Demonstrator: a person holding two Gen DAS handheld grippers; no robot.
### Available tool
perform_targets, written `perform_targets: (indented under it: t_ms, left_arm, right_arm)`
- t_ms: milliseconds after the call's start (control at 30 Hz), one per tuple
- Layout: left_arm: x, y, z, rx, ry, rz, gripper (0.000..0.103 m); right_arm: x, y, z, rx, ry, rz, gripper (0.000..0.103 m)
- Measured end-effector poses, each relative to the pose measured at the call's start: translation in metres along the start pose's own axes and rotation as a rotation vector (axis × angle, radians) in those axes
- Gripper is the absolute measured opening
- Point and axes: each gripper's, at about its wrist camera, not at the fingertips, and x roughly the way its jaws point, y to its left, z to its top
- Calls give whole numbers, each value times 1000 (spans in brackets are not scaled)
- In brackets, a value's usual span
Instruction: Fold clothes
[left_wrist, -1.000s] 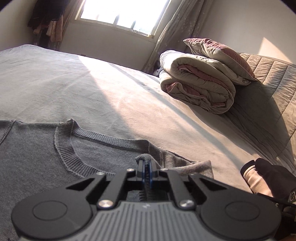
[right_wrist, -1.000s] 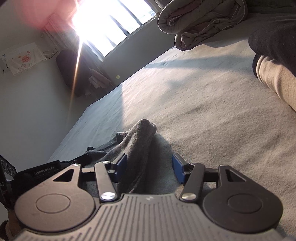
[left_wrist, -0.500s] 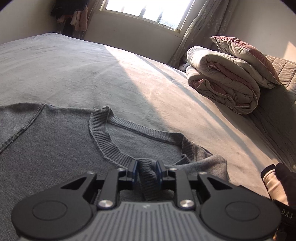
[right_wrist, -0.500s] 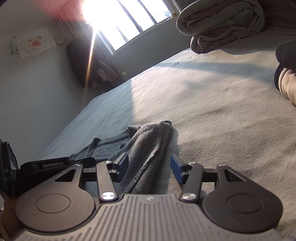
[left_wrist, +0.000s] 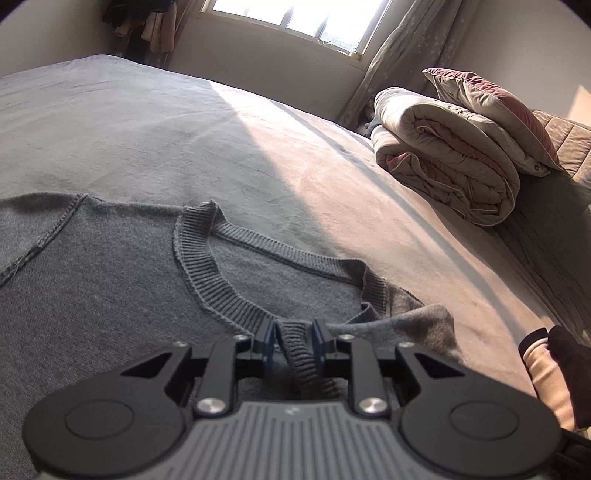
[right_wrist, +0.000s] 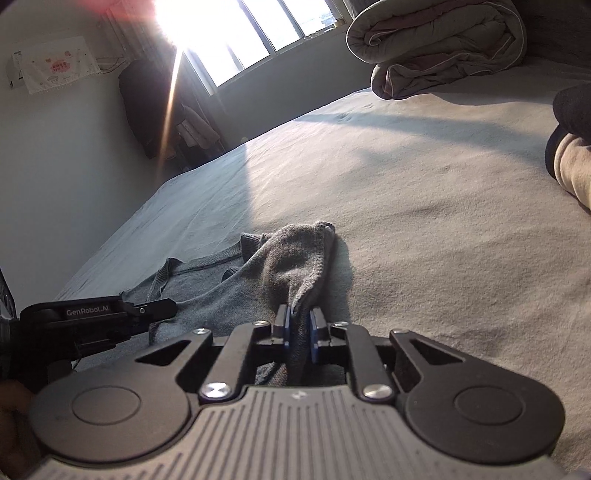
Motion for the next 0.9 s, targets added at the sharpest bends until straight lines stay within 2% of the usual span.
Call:
perform_targets:
  t_ms: [100,233,333,467,567,667,800,900]
  left_arm:
    - [-13,3,-2,-12,30,-7,43]
    - [-30,5,-14,-48,119,-35,43]
    - [-42,1,-28,-49,166,-45,43]
    - [-53,-18,-41,62,217,-41,43]
    - [-58,-36,-54,223,217,27,41]
    - [-65,-42,-62,298,213,72,41]
    - [-80,-34,-65,250,226,66,41]
    - [-100,-29,-69,191,245,9,42]
  right_arm:
    - [-1,0,0,2,3,12,20]
    - [-3,4,0,-8,3,27,35]
    - [-7,11,-3,-30,14,23,37]
    - [-16,10,-7,45,65,40,37]
    - [-29,12,-7,83,130,40,37]
    - [-51,20,-10,67,180,15,37]
    - [-88,26,-20,88,231,7,37]
    - [-117,35,-32,112,263,33,37]
